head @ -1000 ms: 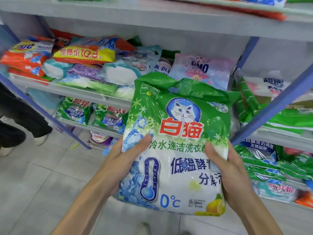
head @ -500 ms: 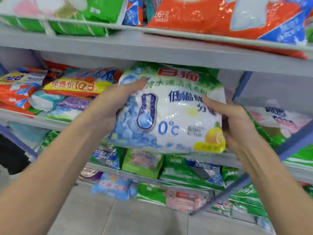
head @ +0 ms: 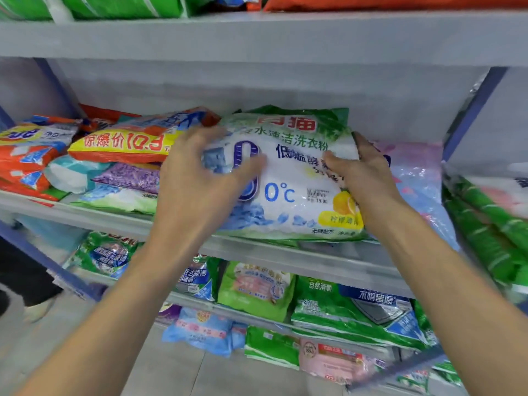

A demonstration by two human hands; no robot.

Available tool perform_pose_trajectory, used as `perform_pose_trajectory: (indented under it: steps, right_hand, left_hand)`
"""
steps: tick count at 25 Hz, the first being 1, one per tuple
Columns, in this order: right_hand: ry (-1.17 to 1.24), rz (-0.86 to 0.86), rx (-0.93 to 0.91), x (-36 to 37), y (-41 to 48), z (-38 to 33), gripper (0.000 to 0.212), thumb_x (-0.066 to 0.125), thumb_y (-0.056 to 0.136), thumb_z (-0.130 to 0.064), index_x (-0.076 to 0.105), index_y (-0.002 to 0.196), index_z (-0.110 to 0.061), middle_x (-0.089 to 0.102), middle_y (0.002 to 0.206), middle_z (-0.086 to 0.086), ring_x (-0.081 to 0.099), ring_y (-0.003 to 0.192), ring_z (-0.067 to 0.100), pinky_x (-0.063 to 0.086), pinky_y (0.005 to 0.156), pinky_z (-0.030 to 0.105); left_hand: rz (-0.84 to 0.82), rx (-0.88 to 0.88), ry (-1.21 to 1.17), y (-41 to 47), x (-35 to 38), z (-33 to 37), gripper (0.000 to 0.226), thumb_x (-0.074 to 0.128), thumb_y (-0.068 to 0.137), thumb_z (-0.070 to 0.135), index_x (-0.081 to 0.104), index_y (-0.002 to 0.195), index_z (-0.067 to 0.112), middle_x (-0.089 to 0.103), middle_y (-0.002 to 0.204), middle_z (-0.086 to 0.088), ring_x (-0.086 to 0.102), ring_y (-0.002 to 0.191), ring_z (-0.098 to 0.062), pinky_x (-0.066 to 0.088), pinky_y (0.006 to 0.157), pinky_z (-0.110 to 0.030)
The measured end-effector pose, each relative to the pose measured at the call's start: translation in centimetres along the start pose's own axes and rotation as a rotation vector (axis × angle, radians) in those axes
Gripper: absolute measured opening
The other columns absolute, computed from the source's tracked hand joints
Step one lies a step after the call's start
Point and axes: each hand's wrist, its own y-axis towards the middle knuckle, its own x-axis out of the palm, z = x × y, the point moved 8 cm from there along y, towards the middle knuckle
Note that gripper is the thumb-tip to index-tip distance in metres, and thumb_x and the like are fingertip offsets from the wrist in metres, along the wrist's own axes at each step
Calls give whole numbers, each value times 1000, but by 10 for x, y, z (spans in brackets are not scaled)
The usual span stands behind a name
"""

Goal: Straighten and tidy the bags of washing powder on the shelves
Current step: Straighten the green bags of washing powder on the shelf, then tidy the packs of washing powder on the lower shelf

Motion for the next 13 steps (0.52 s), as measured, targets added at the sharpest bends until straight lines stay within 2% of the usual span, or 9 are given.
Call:
perform_pose_trajectory:
  steps: [2,4,5,6,8,11,13]
  right_hand:
    - [95,37,14,-3,7,-6,42,70,91,-3,64,130,-17,76,115,4,75,97,17,62,85,35]
    - [158,66,24,-1,18,-10,45,72,88,-6,63,132,-15,75,118,7,74,101,21,61,88,35]
    - [150,92,28,0,25,-10,53,75,85,-8,61,136,-15,73,122,8,72,106,22,60,91,32]
    - [101,105,22,4,33,-8,58,76,84,-10,58,139,-13,71,126,7,70,106,20,58,89,23]
    - [-120,69,-1,16,42,-10,57,72,88,-9,54,142,-13,69,127,5,66,99,14,52,73,9]
    - [-349,36,-17,15,32,-12,56,69,89,-20,51,142,-21,69,118,-3,66,87,8,47,58,10]
    - [-426,24,-38,7,9,-14,51,65,91,-26,51,140,-26,69,115,-5,64,82,3,46,58,10]
  left_hand:
    - [-157,108,170,-16,6,7,103,82,51,78,51,143,44,28,163,13,32,144,-2,30,115,-27]
    - [-258,246,352,-15,12,11,120,81,40,81,40,149,52,11,169,8,17,152,-17,25,118,-40]
    - [-253,316,459,-9,13,14,119,81,43,78,37,151,52,12,169,4,13,153,-22,26,119,-45]
    - [-227,366,536,-2,15,14,115,82,48,74,36,152,52,15,169,1,12,153,-25,28,119,-50]
    - [-202,385,603,6,21,12,106,81,58,70,37,152,49,23,167,-2,12,155,-29,34,115,-57]
    - [-210,363,634,8,30,4,100,80,61,70,41,150,47,29,163,0,16,154,-29,41,110,-58]
    - [-196,353,602,8,30,3,98,80,60,69,44,149,46,33,160,1,18,153,-28,40,110,-57]
